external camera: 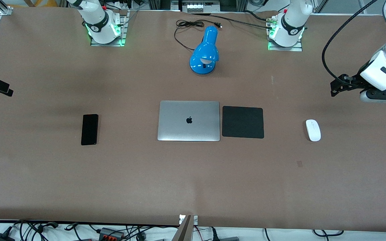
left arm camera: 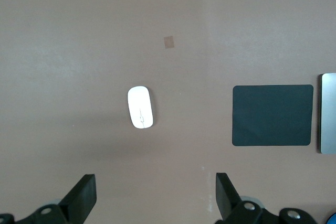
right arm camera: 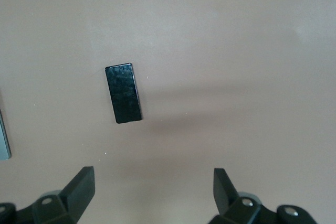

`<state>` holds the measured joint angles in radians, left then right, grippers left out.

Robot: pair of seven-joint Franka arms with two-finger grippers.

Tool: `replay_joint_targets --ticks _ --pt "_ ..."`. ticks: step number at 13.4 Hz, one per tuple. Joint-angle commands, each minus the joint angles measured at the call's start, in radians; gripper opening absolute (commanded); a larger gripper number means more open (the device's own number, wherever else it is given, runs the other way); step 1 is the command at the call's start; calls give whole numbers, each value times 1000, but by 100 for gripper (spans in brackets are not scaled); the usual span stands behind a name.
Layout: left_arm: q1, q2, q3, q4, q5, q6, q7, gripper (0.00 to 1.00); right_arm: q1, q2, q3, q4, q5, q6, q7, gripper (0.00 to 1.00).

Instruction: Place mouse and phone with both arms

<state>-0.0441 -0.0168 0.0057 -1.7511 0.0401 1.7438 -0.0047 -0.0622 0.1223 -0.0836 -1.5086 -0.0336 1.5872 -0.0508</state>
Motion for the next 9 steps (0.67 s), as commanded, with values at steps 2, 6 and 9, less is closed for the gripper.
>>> replay_joint_targets --ticks 2,6,9 --pt "-10 1 7 13 -11 -18 -8 100 -4 3 2 18 -5 -9 3 100" --pt "-10 1 7 13 -11 -35 -6 100 -10 16 1 18 24 -3 -10 100" --pt "-10 2 7 13 -11 -36 -6 100 -4 91 4 16 30 -6 -9 100"
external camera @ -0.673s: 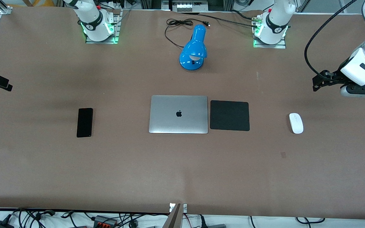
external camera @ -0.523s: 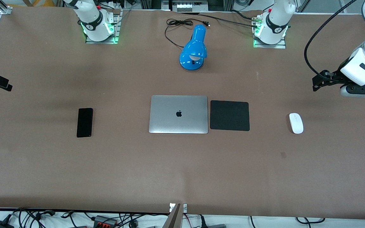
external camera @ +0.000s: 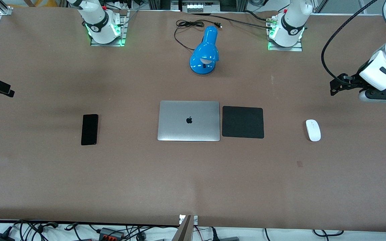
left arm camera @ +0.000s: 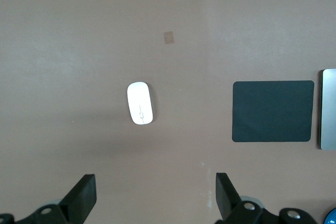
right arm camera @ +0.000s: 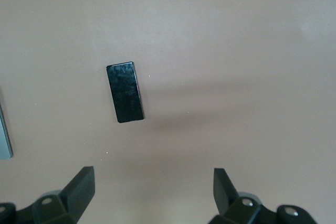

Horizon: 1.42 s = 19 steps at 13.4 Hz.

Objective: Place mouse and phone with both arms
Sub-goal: 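Lower the right gripper onto the black phone while the left gripper reaches the mouse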

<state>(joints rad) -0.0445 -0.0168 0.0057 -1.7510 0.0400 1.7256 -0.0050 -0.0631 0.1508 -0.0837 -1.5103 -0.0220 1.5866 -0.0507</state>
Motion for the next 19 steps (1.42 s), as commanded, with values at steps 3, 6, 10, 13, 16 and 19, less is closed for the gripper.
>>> replay_joint_targets --ticks 3,6,10,13,16,19 --pt "-8 3 7 13 -11 -18 -1 100 23 186 7 7 114 36 5 100" --pt "2 18 7 13 -11 -32 -1 100 61 283 7 -114 120 269 38 100" --pt "5 93 16 39 -6 -139 -9 100 130 288 6 -345 105 525 141 100" --pt "73 184 17 76 -2 -167 5 100 144 285 4 -474 103 692 126 100" --pt "115 305 17 74 -5 -138 66 100 146 288 4 -528 103 780 124 100" --pt "155 424 10 29 -8 76 134 100 147 297 4 -544 103 809 126 100"
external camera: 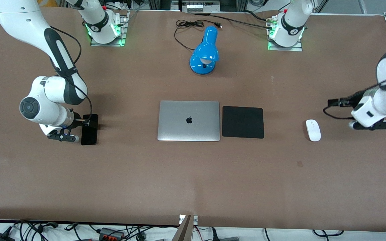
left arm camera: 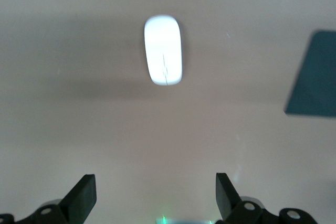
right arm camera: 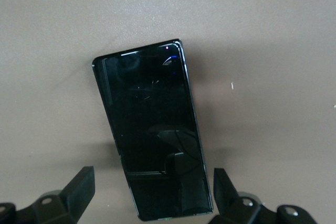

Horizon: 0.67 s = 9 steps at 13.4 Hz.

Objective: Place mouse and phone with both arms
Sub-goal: 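Lower the right gripper onto the black phone while the left gripper reaches the mouse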

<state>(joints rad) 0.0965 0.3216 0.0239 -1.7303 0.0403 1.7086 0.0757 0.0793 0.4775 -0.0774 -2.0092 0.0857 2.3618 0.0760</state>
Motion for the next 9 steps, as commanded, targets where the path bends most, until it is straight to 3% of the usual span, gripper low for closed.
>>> replay_joint_targets --ticks 1,4,9 --pt "15 126 -9 -18 -8 211 61 100 7 -30 -2 -68 -6 74 -4 100" --pt "28 194 -7 -112 -7 495 114 100 10 -7 -2 -124 -15 207 -54 100" --pt "34 212 -10 -236 -7 705 130 100 11 13 -2 -126 -15 234 -55 100"
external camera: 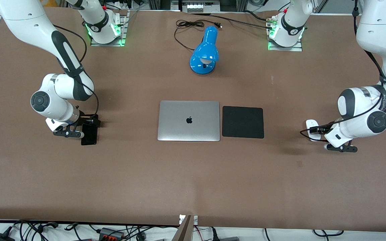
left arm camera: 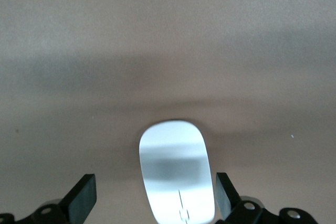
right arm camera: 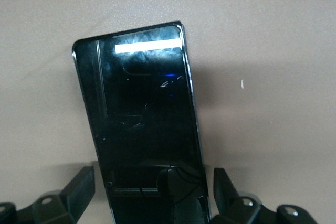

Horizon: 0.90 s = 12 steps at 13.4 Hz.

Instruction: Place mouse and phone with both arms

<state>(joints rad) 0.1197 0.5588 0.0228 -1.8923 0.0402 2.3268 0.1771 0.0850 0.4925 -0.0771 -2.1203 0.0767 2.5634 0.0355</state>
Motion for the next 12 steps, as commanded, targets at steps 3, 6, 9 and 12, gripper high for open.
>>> replay_joint_targets --ticks 3,6,9,12 --pt "11 -17 -10 -96 -7 109 28 96 7 6 -1 -23 -6 69 -20 32" --pt "11 -8 -14 -97 -8 109 28 89 123 11 3 29 6 66 80 11" --pt "9 -2 -23 -96 -8 109 28 63 327 98 2 160 6 64 377 11" --pt "8 -26 -27 -87 -8 94 15 31 384 107 2 169 11 64 411 11"
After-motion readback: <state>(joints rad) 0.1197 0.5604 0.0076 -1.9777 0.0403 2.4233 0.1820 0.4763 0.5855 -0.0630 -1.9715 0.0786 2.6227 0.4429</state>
